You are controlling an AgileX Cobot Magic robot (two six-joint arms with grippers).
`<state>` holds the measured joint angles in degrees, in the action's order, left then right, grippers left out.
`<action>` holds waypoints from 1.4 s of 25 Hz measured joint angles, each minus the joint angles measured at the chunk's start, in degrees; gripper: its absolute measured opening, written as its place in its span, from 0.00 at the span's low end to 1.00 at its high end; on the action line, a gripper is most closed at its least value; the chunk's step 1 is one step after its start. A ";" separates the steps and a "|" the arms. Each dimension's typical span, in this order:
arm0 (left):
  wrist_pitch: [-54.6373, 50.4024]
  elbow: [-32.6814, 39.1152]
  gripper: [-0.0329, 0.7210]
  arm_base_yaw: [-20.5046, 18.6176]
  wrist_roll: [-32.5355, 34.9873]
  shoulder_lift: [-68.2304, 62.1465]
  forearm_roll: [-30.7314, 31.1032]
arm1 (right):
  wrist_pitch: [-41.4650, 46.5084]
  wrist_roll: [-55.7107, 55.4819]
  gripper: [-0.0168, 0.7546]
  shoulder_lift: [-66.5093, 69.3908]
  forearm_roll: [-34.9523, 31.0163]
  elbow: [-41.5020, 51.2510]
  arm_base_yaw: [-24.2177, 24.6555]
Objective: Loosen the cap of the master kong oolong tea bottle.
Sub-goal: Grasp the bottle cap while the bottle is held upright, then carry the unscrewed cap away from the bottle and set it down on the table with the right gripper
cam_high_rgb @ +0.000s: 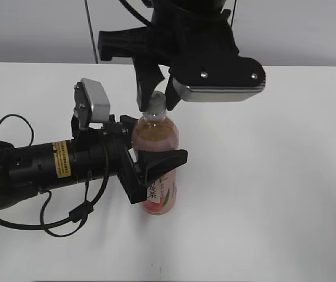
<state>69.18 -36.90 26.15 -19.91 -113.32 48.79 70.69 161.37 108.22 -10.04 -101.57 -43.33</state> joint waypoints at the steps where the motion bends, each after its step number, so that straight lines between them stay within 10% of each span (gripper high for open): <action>1: 0.00 0.00 0.65 0.00 0.00 0.00 0.00 | 0.00 1.06 0.38 -0.05 0.00 0.00 0.00; 20: 0.06 0.00 0.65 0.00 0.00 0.00 0.46 | -0.62 -2.09 0.38 -2.61 -0.66 -0.39 0.00; 35: 0.06 0.00 0.65 0.00 0.00 0.00 0.50 | -0.62 -79.69 0.37 -3.89 12.64 -0.39 9.46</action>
<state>69.25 -36.90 26.15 -19.91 -113.32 49.29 70.07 81.68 104.33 2.60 -101.95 -33.87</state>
